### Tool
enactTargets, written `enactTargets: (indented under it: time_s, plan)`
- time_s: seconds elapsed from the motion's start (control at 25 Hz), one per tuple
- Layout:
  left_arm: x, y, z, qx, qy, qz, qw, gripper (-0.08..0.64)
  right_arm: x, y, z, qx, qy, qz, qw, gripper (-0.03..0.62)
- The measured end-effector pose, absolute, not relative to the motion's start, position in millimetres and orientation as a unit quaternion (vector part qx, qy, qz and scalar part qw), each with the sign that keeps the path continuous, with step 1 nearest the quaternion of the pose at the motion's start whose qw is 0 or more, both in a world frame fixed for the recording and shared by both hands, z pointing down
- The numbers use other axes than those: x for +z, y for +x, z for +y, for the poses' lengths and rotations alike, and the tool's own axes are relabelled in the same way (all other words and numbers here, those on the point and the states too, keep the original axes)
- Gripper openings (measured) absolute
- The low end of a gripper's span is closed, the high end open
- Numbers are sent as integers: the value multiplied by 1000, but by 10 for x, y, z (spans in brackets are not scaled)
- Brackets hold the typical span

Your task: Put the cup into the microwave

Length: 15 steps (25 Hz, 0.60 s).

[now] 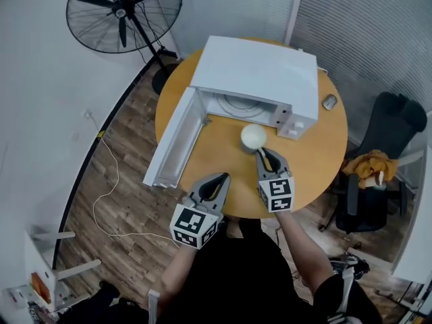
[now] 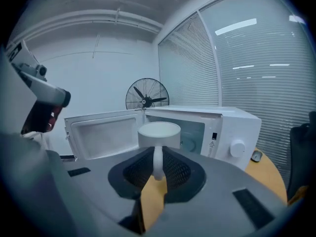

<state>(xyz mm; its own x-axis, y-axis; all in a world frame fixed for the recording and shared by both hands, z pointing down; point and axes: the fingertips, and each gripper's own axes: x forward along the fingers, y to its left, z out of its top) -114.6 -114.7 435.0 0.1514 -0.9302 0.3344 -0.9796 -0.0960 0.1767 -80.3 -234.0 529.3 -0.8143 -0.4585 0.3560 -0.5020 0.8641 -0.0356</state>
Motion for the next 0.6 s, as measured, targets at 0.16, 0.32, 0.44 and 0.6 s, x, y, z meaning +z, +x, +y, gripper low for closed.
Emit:
enactTargets:
  time_s: [0.16, 0.32, 0.44, 0.6]
  plan:
    - [4275, -1171, -1276, 59, 717, -671, 179, -2, 5485, -1055, -2675, 57, 239, -954, 174, 57]
    - [4298, -1211, -1383, 55, 698, -691, 183, -2, 5679, -1293, -2927, 56, 225, -957, 176, 57]
    - [4345, -1235, -1481, 57, 686, -702, 185, -2, 5818, -1446, -3092, 47, 217, -958, 181, 58]
    - [4440, -1279, -1614, 61, 671, -714, 188, -2, 5937, -1616, -3325, 39, 222, -957, 181, 58]
